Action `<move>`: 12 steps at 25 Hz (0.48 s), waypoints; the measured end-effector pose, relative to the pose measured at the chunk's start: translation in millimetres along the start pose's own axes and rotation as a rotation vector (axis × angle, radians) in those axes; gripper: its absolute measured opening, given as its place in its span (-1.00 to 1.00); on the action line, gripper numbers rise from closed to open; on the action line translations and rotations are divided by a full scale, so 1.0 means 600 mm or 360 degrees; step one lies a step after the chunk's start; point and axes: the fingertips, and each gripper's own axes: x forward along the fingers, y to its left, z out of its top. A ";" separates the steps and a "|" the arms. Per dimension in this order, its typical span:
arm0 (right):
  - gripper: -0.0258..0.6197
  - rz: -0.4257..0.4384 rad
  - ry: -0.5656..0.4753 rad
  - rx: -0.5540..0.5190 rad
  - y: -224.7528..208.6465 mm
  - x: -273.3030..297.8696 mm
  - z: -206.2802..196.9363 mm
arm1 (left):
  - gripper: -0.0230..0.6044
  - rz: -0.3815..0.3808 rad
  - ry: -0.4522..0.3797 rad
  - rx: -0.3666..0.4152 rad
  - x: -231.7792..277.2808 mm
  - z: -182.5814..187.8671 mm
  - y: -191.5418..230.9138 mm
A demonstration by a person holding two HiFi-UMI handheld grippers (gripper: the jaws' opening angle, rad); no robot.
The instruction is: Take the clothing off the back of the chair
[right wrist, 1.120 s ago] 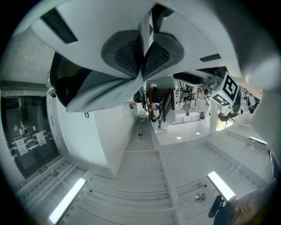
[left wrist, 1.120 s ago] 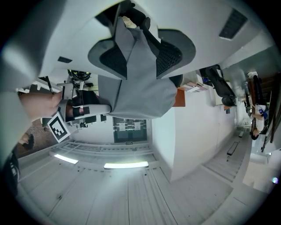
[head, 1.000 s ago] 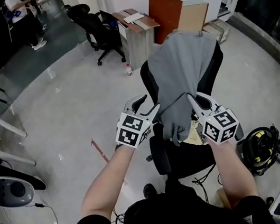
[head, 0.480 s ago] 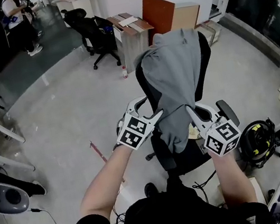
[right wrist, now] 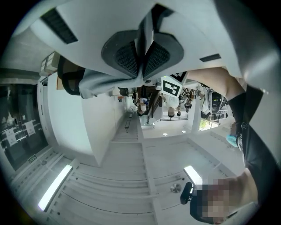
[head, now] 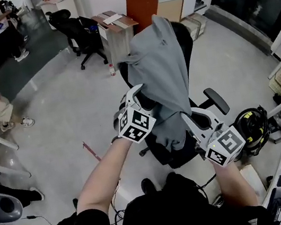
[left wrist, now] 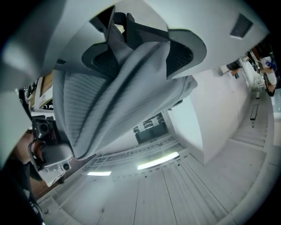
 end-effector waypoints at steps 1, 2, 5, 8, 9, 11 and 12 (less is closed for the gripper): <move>-0.83 0.0021 -0.0007 -0.0016 0.007 -0.009 0.003 | 0.09 0.0017 -0.0011 0.0012 0.002 0.009 -0.003; -0.83 0.0043 -0.0015 -0.0027 0.014 -0.019 0.005 | 0.11 0.0030 -0.0024 0.0027 0.002 0.020 -0.009; -0.83 0.0099 -0.0054 -0.0024 0.030 -0.057 0.013 | 0.12 0.0039 -0.0065 0.0137 0.002 0.059 -0.036; -0.83 0.0142 -0.0088 0.0032 0.036 -0.102 0.016 | 0.12 0.0029 -0.0093 0.0147 0.003 0.095 -0.069; -0.83 0.0160 -0.0088 0.0043 0.038 -0.118 0.015 | 0.12 0.0024 -0.0099 0.0119 0.004 0.104 -0.080; -0.83 0.0184 -0.0082 0.0043 0.039 -0.147 0.009 | -0.07 0.0022 -0.0114 0.0068 0.001 0.119 -0.103; -0.83 0.0183 -0.0080 0.0047 0.037 -0.161 0.005 | -0.48 0.0028 -0.0123 0.0046 -0.004 0.124 -0.113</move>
